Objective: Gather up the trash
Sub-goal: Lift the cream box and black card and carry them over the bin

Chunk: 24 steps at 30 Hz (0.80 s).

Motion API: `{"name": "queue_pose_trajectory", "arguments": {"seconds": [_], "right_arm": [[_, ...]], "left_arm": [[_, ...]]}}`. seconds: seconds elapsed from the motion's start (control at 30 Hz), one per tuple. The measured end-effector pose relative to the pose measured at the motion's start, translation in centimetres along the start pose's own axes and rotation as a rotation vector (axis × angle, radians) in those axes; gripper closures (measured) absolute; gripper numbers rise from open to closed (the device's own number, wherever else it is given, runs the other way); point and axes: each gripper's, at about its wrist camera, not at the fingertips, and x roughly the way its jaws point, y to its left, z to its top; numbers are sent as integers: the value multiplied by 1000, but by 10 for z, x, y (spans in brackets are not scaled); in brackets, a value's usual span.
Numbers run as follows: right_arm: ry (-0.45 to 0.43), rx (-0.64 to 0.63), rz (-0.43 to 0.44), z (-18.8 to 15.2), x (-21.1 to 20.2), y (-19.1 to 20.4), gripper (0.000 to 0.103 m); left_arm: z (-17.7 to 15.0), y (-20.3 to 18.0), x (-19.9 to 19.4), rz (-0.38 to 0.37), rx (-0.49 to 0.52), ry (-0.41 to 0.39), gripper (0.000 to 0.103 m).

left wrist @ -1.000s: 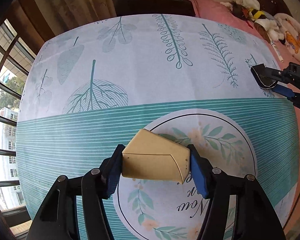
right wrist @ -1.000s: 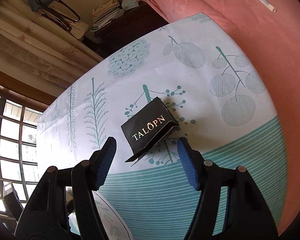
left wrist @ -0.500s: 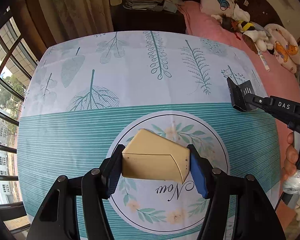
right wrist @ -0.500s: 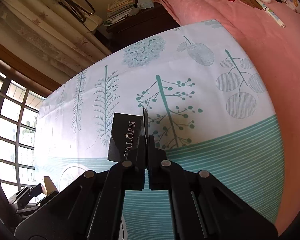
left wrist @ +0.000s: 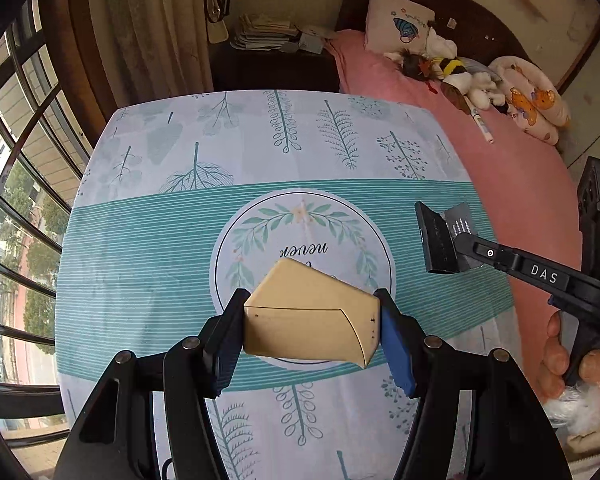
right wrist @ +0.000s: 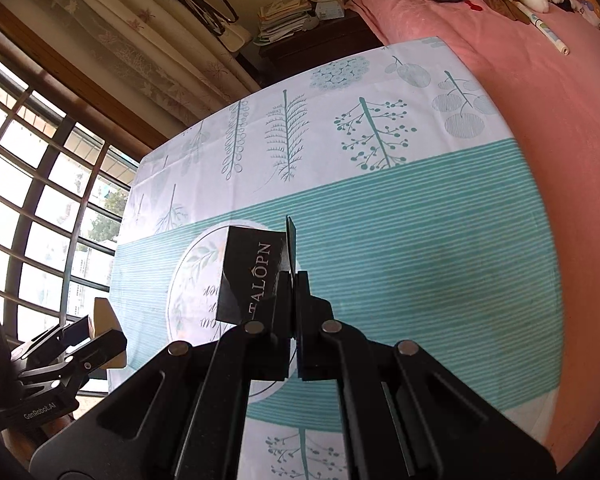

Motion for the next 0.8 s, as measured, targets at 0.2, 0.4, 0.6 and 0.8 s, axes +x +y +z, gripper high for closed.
{"name": "queue_pose_trajectory", "arguments": {"seconds": [0.2, 0.4, 0.6, 0.8], "right_arm": [[-47, 5, -28, -81, -58, 37, 103], [-89, 4, -67, -179, -115, 84, 103], [-119, 24, -98, -266, -154, 126, 103], [-104, 19, -133, -334, -176, 152, 103]], "left_arm": [[-71, 11, -64, -47, 37, -30, 41], [-151, 35, -124, -73, 83, -60, 41], [-223, 64, -162, -97, 119, -46, 41], [-278, 85, -175, -108, 120, -4, 41]]}}
